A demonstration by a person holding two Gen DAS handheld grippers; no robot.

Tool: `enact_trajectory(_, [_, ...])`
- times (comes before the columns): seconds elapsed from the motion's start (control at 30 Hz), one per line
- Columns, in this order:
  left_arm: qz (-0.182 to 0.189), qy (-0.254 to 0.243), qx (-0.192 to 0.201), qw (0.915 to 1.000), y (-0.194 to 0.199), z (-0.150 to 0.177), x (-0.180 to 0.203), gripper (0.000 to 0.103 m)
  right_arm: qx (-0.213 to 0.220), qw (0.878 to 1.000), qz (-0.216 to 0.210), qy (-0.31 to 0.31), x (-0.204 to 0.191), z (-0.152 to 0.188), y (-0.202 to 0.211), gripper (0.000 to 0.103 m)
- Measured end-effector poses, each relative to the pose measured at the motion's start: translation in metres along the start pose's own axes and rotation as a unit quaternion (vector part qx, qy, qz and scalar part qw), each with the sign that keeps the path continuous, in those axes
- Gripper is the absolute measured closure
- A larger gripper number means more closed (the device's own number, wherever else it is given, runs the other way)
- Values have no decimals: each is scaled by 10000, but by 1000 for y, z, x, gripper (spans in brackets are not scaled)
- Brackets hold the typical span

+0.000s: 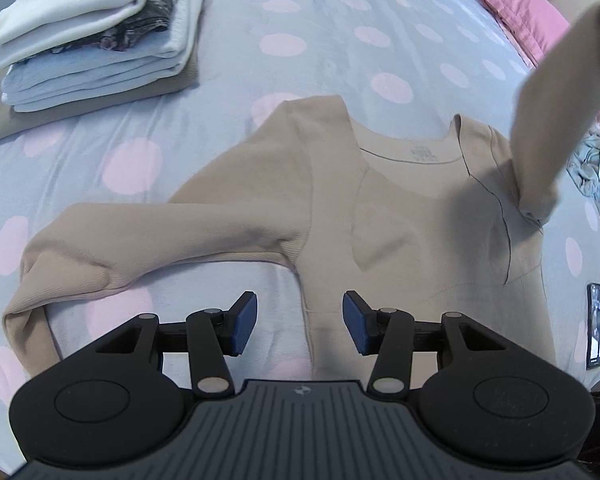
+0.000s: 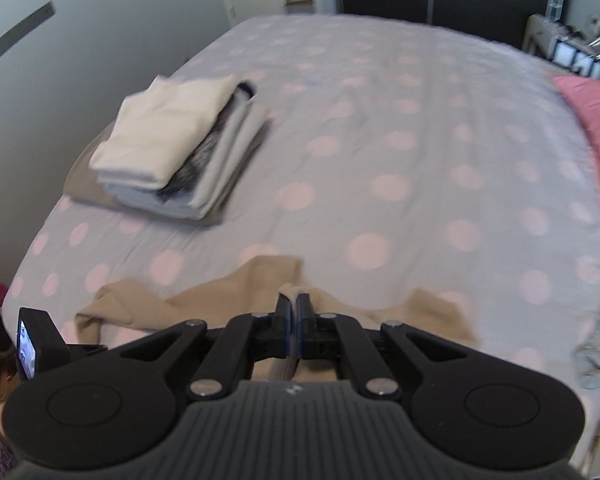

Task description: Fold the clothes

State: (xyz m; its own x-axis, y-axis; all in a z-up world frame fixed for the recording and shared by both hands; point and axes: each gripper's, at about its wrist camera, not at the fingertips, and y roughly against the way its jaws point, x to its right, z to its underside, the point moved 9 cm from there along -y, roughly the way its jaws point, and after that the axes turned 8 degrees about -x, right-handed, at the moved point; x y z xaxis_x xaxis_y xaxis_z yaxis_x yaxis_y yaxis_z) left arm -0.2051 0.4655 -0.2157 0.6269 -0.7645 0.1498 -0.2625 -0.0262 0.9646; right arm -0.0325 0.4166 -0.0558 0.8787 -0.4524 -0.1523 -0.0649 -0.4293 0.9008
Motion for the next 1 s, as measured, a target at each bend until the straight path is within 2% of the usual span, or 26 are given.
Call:
enact_trajectory(0.07, [1, 35, 25, 10000, 2, 0, -5, 58, -130, 9999, -99, 43, -15, 1, -22, 96])
enact_trajectory(0.23, [-58, 115, 41, 9999, 2, 1, -14, 58, -236, 9994, -141, 232, -35, 5, -51, 77])
enact_trajectory(0.37, [-38, 51, 84, 9999, 3, 1, -11, 58, -306, 9992, 14, 263, -22, 14, -55, 77])
enact_trajectory(0.5, [-18, -77, 161, 9998, 2, -2, -3, 57, -391, 9989, 212, 121, 9, 33, -56, 75])
enact_trajectory(0.67, [-103, -77, 210, 9997, -3, -9, 1, 54, -584, 9970, 494, -98, 63, 76, -60, 70])
enact_trajectory(0.87, [-271, 198, 241, 9991, -29, -22, -14, 54, -699, 9932, 596, -711, 135, 131, -75, 69])
enact_trajectory(1.0, [-250, 516, 60, 9983, -56, -26, -26, 57, -558, 9882, 773, -1200, 183, 151, -88, 69])
